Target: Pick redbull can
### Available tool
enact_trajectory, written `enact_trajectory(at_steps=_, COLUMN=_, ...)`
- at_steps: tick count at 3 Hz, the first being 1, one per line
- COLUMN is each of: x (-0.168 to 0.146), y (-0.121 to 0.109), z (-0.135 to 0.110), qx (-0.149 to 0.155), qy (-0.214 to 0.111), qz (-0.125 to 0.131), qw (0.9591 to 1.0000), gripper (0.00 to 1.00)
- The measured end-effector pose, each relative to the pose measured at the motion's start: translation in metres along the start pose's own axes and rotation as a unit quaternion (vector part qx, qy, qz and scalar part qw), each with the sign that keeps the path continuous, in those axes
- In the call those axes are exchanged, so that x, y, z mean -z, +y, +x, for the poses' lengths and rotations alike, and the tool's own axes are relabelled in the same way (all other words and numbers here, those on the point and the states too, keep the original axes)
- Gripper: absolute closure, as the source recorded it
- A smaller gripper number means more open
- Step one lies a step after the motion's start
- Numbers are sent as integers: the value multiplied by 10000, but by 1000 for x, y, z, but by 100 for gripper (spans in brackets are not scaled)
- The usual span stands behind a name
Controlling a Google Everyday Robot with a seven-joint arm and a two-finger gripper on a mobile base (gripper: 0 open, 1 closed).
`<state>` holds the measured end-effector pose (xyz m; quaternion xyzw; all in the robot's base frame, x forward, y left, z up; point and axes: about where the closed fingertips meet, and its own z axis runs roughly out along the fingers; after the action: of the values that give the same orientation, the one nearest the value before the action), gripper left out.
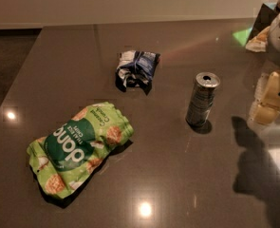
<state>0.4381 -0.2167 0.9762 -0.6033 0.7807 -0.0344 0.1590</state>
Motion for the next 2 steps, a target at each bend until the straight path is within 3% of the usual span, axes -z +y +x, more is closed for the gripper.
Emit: enact_trajectory(at_steps=2, x=-6, y=-1, z=-5, qx=-75, qy=-179, qz=-88, qw=9998, gripper=0)
